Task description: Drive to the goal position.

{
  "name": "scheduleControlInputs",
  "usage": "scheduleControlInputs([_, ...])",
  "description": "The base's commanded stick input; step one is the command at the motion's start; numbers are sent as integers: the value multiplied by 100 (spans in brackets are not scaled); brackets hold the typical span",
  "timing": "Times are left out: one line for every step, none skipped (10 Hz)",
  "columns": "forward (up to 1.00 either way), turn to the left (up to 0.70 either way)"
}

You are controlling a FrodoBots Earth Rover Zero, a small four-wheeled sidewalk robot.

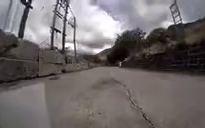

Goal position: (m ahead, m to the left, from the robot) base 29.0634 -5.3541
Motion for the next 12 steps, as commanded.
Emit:
scheduleControlInputs([100, 0])
scheduleControlInputs([100, 0])
scheduleControlInputs([100, 0])
scheduleControlInputs([100, 0])
scheduleControlInputs([100, 0])
scheduleControlInputs([100, 0])
scheduleControlInputs([100, 0])
scheduleControlInputs([100, 0])
scheduleControlInputs([100, 0])
scheduleControlInputs([100, 0])
scheduleControlInputs([100, 0])
scheduleControlInputs([100, 0])
